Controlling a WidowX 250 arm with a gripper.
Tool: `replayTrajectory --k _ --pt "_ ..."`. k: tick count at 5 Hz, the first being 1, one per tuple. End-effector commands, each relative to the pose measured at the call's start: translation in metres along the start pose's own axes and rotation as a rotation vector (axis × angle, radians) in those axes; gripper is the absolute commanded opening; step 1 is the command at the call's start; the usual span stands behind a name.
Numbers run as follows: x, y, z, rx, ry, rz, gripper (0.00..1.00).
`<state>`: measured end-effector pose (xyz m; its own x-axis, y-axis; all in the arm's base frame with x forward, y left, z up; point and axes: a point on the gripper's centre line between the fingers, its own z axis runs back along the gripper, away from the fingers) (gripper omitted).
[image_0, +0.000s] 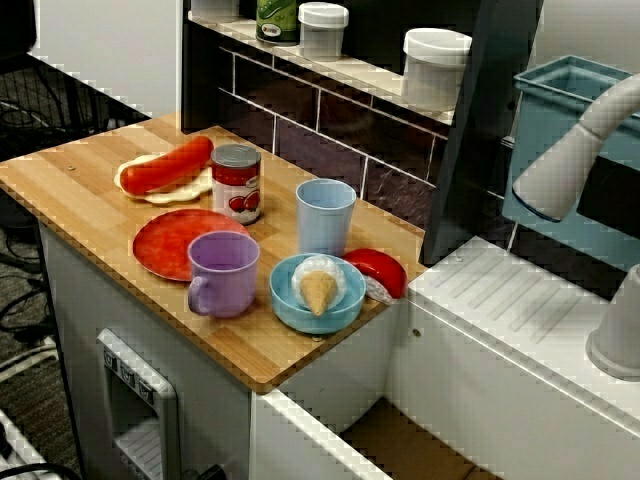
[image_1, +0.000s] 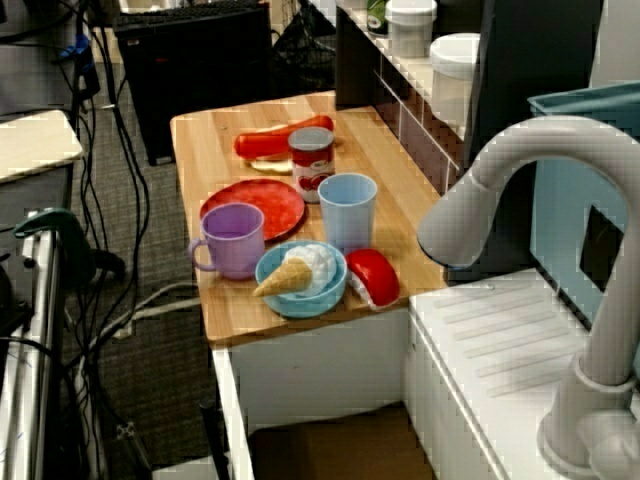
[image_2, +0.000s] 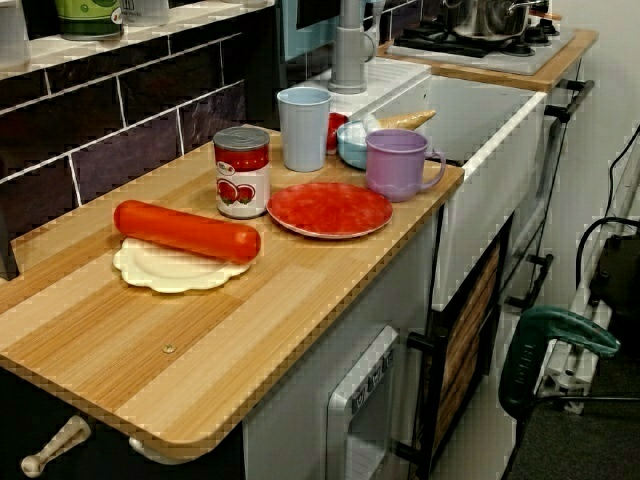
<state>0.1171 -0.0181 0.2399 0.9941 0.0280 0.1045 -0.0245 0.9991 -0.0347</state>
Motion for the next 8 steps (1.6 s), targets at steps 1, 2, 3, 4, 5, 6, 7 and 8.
replayTrajectory --k 1,2,3,4,5,6,7,8 --pt "0.0 0.0 0.0 0.0 0.0 0.0 1.0" --pt "0.008 0.006 -0.019 0.014 -0.004 0.017 1.0" --pt "0.023 0.016 -0.029 0.015 0.001 0.058 1.0" --pt "0.045 0.028 -0.038 0.026 -0.003 0.111 1.0" --pt "0.068 0.026 -0.048 0.059 -0.028 0.132 1.0" --pt "0.09 0.018 -0.056 0.131 -0.093 0.16 1.0" --pt "0.111 0.013 -0.072 0.199 -0.119 0.272 1.0" --pt "0.124 0.011 -0.084 0.229 -0.135 0.337 1.0"
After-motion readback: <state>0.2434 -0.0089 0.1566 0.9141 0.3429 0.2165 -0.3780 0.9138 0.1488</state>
